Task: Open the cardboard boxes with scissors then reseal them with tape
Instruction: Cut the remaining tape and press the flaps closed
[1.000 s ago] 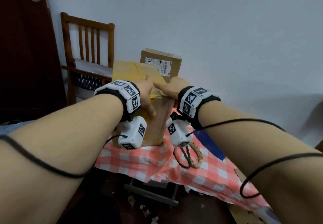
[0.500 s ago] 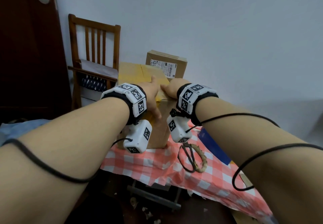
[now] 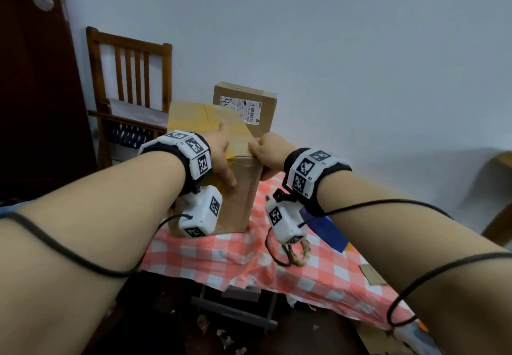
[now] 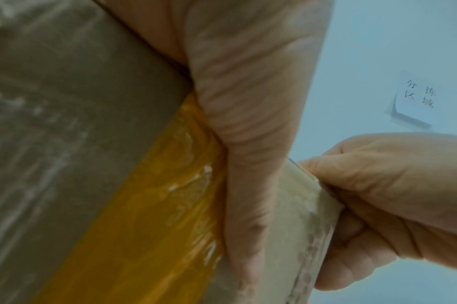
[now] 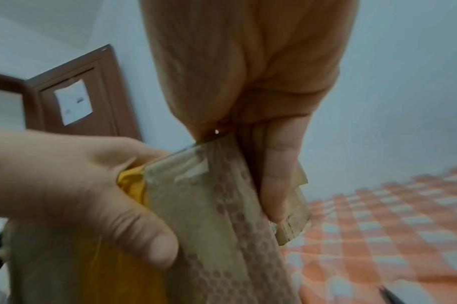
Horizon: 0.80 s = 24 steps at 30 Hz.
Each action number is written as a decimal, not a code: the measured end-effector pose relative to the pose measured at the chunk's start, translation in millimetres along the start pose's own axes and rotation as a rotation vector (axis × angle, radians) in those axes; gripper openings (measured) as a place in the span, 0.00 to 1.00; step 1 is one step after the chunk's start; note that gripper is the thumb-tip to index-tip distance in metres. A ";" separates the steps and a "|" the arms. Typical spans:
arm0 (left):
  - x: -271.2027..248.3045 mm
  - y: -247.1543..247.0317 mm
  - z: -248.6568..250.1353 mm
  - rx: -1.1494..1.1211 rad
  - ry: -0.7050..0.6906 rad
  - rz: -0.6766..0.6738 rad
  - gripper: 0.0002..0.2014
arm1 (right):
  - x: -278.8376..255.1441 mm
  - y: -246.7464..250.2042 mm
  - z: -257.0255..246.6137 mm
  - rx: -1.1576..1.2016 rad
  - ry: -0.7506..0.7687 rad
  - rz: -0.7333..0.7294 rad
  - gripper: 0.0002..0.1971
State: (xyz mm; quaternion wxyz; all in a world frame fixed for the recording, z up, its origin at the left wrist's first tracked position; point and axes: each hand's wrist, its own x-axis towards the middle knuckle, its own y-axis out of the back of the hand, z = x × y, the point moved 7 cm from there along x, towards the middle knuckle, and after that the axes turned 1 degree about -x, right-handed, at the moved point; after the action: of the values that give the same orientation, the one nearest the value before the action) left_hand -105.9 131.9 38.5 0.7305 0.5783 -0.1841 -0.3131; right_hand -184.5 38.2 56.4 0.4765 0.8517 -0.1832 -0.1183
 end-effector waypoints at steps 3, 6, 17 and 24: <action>0.5 -0.1 -0.5 -0.006 -0.002 -0.006 0.72 | -5.2 -5.6 0.2 0.056 0.015 -0.034 0.25; 2.4 0.5 -1.5 0.011 0.005 -0.003 0.73 | -9.6 -7.6 1.9 0.031 0.060 -0.060 0.29; -1.5 1.4 0.9 0.026 0.011 0.020 0.72 | -8.3 -2.1 20.4 0.363 0.056 -0.133 0.16; -4.6 4.7 5.1 -0.041 -0.009 0.025 0.63 | -15.6 -0.4 19.2 0.289 0.093 -0.135 0.13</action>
State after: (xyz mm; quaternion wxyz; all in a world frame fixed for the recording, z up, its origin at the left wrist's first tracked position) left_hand -111.3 131.9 44.8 0.7452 0.5594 -0.1880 -0.3105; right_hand -205.8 30.2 46.5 0.3478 0.9264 -0.1184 -0.0831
